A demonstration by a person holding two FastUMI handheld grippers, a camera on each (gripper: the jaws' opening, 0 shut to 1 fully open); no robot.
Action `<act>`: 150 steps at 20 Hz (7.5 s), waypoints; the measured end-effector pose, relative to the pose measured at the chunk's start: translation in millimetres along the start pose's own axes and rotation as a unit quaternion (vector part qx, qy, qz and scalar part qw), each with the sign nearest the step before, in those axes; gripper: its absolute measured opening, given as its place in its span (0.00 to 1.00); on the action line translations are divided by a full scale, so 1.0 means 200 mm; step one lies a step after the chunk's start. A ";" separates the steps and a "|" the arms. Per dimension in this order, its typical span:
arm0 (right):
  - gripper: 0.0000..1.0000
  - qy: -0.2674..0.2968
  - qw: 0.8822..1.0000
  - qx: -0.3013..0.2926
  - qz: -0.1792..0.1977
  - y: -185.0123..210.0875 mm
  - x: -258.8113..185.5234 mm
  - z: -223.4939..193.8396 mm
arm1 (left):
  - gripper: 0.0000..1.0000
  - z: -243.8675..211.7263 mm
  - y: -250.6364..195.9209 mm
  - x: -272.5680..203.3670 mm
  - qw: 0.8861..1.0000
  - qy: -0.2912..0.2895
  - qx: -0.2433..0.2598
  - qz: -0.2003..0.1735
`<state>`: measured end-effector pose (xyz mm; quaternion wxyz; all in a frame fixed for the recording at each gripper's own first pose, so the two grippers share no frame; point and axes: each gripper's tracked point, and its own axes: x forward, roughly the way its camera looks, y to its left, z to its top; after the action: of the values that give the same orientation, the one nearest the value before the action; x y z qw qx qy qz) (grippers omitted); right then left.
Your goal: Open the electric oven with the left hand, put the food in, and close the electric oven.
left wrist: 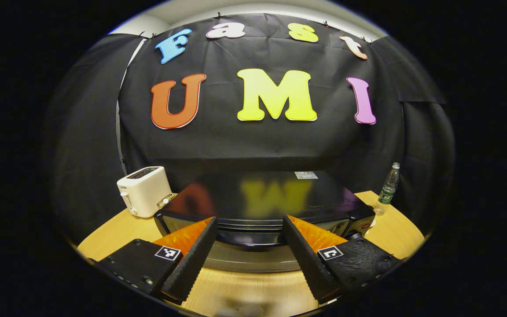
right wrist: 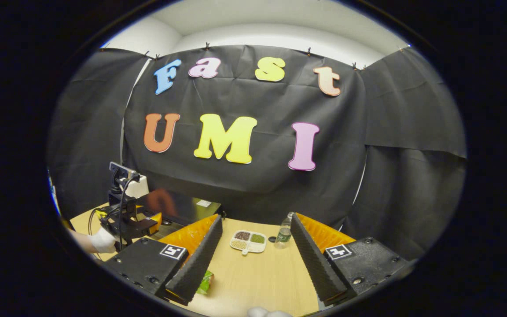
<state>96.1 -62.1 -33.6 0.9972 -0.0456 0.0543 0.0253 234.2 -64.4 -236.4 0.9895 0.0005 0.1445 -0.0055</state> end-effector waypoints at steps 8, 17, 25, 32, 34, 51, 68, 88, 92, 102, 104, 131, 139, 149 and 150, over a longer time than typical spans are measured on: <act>0.97 0.003 1.000 0.005 0.010 0.03 0.01 -0.02 | 0.99 -0.02 -0.01 -0.02 1.000 0.006 0.002 -0.004; 0.97 0.005 1.000 0.003 0.028 0.11 -0.05 -0.05 | 0.99 -0.21 0.00 -0.31 1.000 0.020 0.007 -0.011; 0.98 0.025 0.999 -0.009 0.035 0.19 -0.12 -0.17 | 0.99 -0.51 0.01 -0.51 0.998 0.062 0.010 -0.021; 0.98 0.054 0.998 -0.019 0.037 0.21 -0.14 -0.33 | 0.99 -0.71 0.00 -0.57 0.995 0.090 -0.012 -0.029; 0.97 0.062 0.997 -0.019 0.037 0.21 -0.14 -0.36 | 0.99 -0.76 0.00 -0.57 0.995 0.093 -0.001 -0.032; 0.98 0.070 0.996 -0.022 0.046 0.24 -0.12 -0.39 | 0.97 -0.82 0.09 -0.63 0.994 0.105 -0.011 -0.020; 0.97 0.246 0.959 0.094 0.107 0.53 -0.09 -1.18 | 0.96 0.30 0.23 -1.42 0.997 -0.077 -0.012 -0.013; 0.78 0.380 0.869 0.269 0.169 0.84 0.37 -1.51 | 0.87 0.34 0.25 -1.60 0.996 -0.080 -0.029 0.003; 0.46 0.380 0.848 0.321 0.180 0.85 0.38 -1.48 | 0.95 0.32 0.26 -1.58 0.997 -0.073 -0.031 0.003; 0.35 0.351 0.861 0.327 0.168 0.88 0.37 -1.31 | 0.95 0.28 0.28 -1.57 0.997 -0.068 -0.032 -0.010; 0.36 0.333 0.858 0.350 0.175 0.92 0.37 -1.19 | 0.87 0.27 0.29 -1.57 0.997 -0.066 -0.034 -0.012; 0.35 0.133 0.795 0.585 0.091 1.85 1.30 -0.99 | 0.95 0.01 0.52 -1.51 0.999 -0.016 -0.028 -0.007; 0.38 0.129 0.850 0.508 0.051 1.82 1.37 -1.07 | 0.95 -0.03 0.56 -1.49 0.999 -0.005 -0.036 -0.002; 1.00 0.125 0.923 0.363 0.014 1.64 1.28 -1.08 | 0.95 0.02 0.55 -1.49 0.999 -0.018 -0.038 -0.005; 0.94 0.109 0.932 0.345 0.019 1.62 1.28 -1.03 | 0.95 0.03 0.54 -1.49 0.999 -0.019 -0.037 -0.006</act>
<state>311.0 251.6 -294.5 0.9388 0.2997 0.1687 0.0191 -49.5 47.7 -146.0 0.9914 -0.0368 0.1258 -0.0058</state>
